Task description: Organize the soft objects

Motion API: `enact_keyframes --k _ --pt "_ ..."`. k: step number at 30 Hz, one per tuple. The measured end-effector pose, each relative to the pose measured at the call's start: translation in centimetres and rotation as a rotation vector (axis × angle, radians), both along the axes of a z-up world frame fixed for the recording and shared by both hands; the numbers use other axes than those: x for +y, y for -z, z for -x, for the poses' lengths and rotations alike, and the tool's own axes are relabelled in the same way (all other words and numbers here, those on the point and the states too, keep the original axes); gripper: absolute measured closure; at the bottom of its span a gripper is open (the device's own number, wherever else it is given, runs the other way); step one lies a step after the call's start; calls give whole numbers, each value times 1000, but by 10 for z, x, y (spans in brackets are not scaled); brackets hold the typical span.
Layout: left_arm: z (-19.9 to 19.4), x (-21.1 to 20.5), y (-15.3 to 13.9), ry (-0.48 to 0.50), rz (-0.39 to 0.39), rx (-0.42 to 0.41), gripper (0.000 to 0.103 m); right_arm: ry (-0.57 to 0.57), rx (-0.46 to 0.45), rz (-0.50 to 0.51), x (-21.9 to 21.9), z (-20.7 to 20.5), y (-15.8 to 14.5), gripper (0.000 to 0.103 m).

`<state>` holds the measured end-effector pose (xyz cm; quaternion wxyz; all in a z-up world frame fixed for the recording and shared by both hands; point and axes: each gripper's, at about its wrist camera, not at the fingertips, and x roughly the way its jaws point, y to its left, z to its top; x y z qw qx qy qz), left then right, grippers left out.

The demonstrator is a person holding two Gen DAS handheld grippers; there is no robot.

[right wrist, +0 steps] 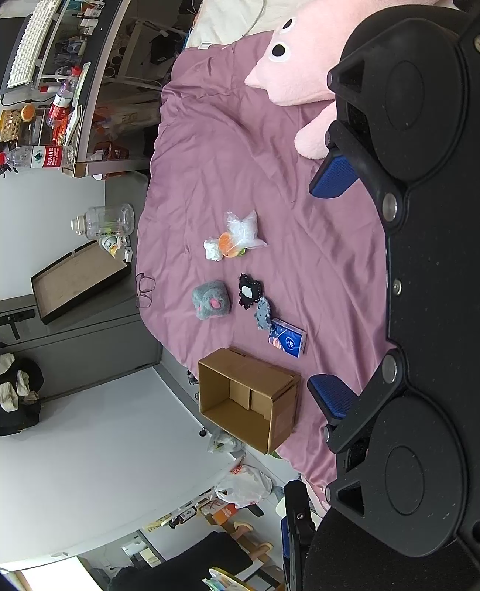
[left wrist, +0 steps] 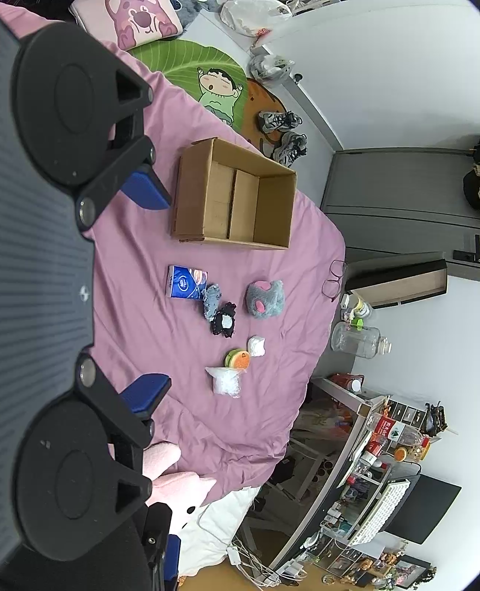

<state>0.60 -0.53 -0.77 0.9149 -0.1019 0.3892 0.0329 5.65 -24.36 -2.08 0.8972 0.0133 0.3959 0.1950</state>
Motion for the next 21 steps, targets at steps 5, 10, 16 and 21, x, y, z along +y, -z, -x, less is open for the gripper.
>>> enact_keyframes --k 5,10,16,21 --pt "0 -1 0 0 2 1 8 1 -3 4 -1 0 1 0" --pt "0 -1 0 0 1 2 8 3 -4 4 -1 0 0 0" --pt "-1 0 -1 1 2 1 8 2 -3 4 -1 0 0 0" --pt "-1 1 -1 0 0 2 8 3 -3 4 -1 0 0 0"
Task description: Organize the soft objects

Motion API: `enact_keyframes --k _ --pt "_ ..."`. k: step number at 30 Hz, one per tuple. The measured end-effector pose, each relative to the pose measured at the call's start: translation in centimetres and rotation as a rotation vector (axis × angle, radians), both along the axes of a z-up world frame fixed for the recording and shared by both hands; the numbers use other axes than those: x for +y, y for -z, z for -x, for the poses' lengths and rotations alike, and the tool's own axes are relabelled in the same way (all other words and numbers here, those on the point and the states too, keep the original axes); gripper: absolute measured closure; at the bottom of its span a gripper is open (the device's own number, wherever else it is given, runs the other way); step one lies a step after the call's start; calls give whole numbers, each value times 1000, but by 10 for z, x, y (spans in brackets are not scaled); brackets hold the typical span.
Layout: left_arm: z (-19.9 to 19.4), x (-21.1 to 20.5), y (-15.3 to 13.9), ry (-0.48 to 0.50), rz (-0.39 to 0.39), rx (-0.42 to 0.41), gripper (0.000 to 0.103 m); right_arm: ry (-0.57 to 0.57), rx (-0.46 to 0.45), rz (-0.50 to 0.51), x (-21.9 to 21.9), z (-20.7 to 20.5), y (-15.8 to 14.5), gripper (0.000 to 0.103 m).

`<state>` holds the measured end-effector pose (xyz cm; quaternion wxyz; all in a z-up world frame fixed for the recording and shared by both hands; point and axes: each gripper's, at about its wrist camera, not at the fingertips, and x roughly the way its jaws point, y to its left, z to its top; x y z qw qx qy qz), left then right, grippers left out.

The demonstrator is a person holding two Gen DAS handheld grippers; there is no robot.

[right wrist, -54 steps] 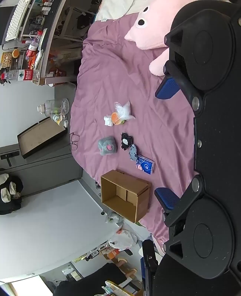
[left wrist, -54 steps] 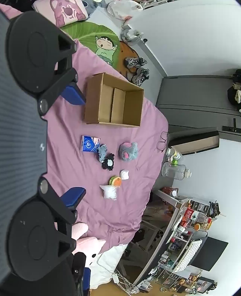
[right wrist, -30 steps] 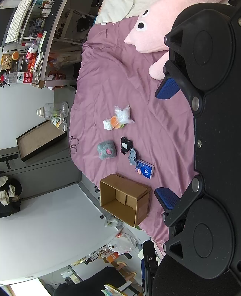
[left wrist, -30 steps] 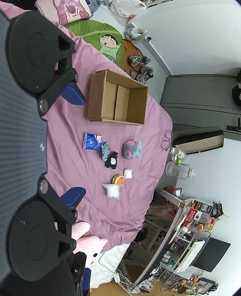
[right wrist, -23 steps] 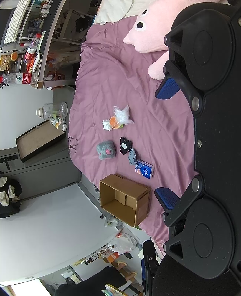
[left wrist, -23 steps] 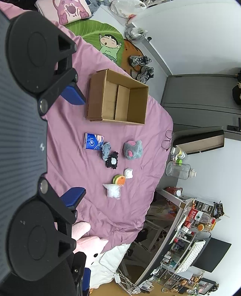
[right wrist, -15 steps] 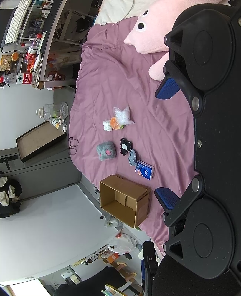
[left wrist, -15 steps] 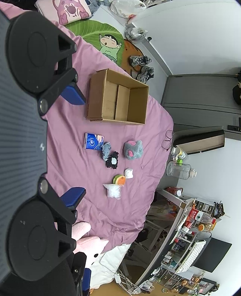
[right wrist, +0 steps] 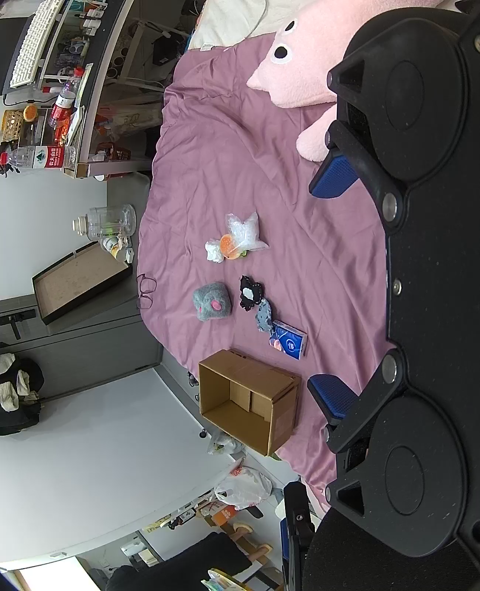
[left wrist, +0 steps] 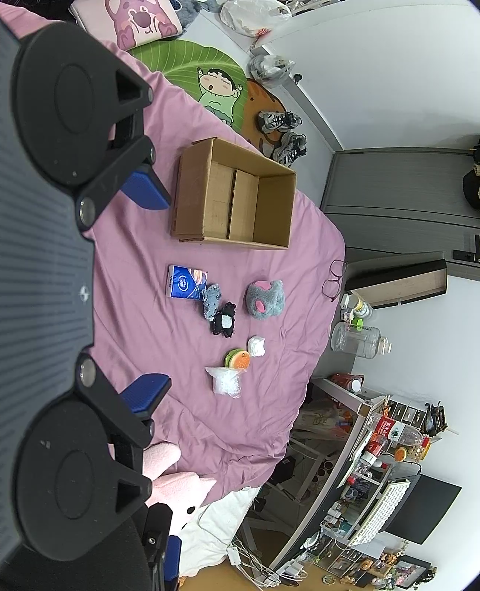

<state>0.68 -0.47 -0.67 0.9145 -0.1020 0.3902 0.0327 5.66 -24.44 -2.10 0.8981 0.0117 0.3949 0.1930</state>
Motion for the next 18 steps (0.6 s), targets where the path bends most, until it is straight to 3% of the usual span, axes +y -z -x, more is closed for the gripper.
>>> enact_keyframes --k 18 --pt "0 -1 1 0 -2 1 8 0 0 0 0 0 1 0"
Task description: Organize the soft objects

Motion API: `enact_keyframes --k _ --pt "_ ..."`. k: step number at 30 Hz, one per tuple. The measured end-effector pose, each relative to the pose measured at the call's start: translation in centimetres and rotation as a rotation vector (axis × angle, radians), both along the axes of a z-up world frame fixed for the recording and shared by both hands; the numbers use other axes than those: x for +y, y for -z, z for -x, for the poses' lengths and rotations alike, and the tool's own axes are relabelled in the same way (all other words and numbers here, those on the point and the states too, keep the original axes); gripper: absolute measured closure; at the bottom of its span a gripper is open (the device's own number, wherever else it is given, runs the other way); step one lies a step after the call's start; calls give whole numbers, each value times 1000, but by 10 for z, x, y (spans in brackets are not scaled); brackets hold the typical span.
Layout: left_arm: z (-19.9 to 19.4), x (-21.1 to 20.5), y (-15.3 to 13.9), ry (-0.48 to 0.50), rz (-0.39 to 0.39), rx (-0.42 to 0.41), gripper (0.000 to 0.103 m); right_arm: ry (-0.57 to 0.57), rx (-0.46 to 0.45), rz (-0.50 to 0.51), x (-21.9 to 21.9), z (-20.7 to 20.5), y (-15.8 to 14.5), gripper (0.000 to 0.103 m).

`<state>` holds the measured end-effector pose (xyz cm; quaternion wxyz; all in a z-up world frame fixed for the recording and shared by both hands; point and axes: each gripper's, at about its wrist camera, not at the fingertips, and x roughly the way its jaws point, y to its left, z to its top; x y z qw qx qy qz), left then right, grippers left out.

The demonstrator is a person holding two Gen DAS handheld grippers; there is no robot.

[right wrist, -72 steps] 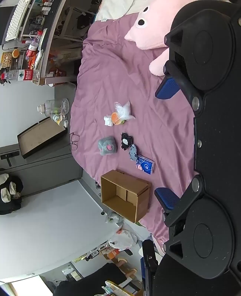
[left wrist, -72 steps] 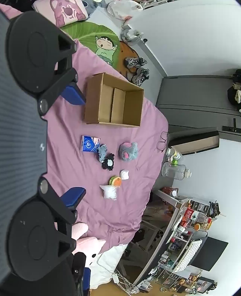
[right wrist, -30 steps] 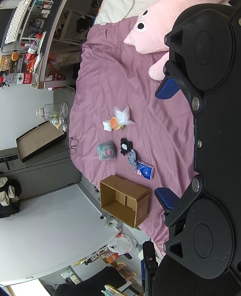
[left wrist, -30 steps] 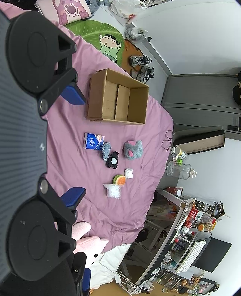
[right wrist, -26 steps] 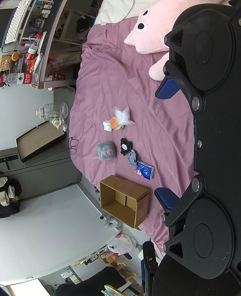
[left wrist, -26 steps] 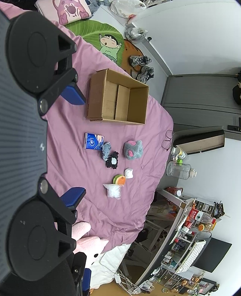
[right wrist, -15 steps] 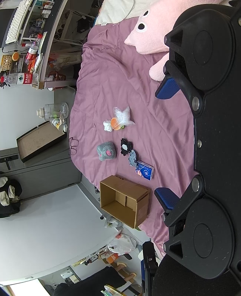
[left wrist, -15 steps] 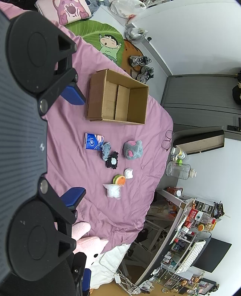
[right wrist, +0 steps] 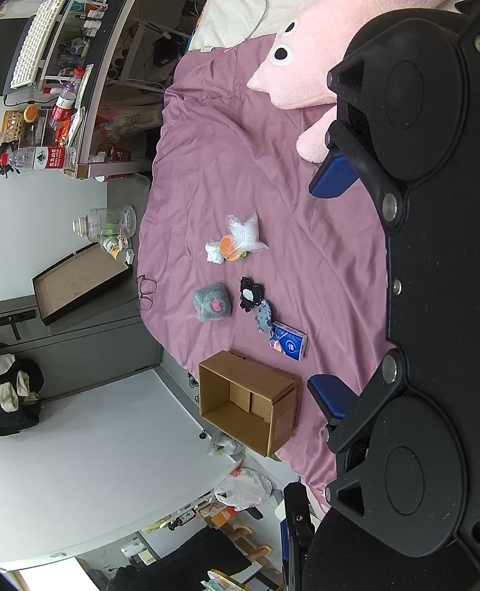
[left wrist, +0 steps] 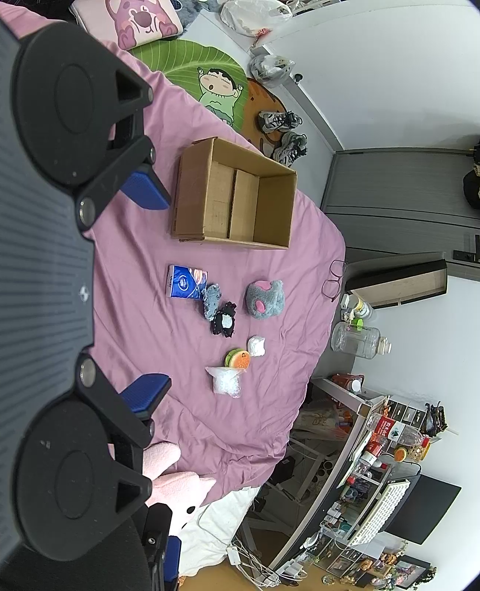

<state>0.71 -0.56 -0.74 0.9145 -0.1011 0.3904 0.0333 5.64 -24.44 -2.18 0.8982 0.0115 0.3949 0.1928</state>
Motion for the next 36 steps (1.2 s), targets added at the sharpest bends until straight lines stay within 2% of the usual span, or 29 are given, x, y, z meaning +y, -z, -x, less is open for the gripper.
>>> enact_keyframes --k 17,25,36 --pt "-1 0 0 3 1 2 8 -10 -2 7 4 0 0 0" --pt "-4 5 -6 36 0 -19 8 -34 -3 -11 7 -3 2 0" --pt "-27 16 4 41 -4 3 8 -31 49 -43 8 -25 13 0"
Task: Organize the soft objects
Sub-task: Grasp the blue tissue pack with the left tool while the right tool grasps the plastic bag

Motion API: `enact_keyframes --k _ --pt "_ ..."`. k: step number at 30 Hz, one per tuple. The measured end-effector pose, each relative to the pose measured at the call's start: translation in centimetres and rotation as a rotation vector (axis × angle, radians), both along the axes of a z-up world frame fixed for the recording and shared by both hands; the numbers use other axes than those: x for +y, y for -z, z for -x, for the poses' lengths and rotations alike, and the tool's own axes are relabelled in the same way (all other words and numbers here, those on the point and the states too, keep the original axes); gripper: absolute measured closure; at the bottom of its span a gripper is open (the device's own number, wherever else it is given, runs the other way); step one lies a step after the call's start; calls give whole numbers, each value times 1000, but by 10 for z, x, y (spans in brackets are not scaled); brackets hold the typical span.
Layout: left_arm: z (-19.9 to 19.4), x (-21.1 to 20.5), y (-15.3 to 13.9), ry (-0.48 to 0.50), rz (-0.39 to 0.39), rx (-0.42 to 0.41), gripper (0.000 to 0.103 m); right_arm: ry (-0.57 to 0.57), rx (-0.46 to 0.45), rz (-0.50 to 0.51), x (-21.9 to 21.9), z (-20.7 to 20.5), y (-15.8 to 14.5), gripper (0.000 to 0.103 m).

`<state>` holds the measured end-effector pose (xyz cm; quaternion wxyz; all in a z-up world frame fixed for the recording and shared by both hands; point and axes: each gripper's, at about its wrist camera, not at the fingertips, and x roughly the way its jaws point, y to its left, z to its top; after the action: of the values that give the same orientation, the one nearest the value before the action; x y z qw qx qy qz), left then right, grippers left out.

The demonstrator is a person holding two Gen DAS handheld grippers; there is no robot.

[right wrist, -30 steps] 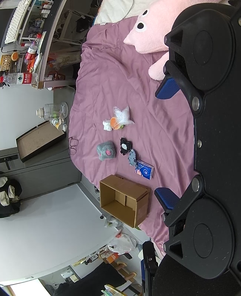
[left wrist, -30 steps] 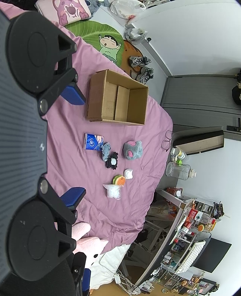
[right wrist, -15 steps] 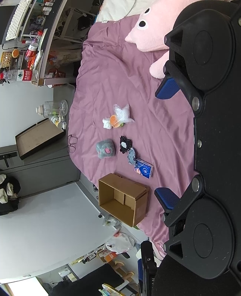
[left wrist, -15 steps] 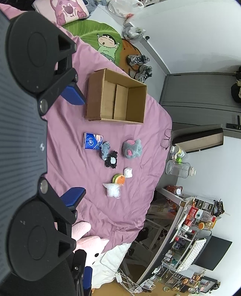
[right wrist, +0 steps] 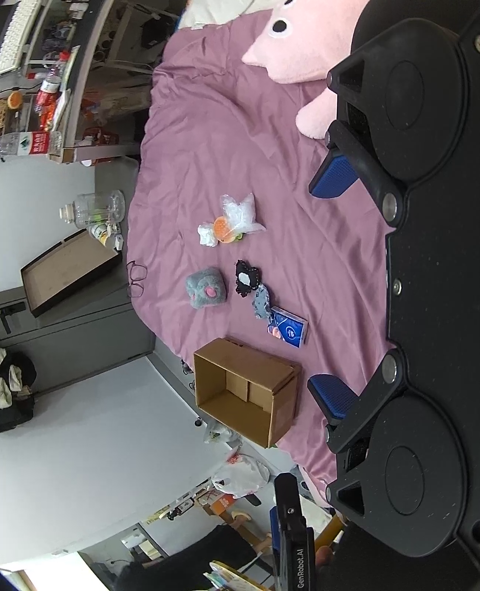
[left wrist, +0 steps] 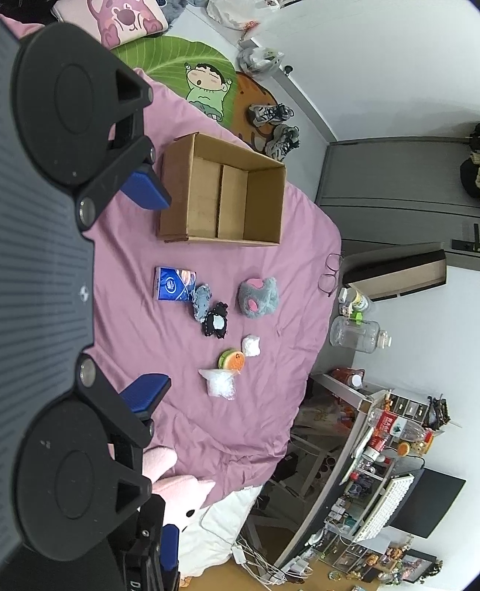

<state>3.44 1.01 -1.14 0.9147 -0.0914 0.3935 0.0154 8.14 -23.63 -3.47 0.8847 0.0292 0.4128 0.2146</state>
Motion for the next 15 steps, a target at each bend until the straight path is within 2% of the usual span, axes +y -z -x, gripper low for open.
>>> enact_keyframes --k 5,9,15 --pt "-14 6 12 43 23 36 8 16 27 -7 -4 -14 10 0" --pt "-26 8 20 76 -10 66 8 33 47 -16 -6 -27 18 0" --pt "-49 11 33 88 -9 96 8 48 72 -12 -5 -50 29 0"
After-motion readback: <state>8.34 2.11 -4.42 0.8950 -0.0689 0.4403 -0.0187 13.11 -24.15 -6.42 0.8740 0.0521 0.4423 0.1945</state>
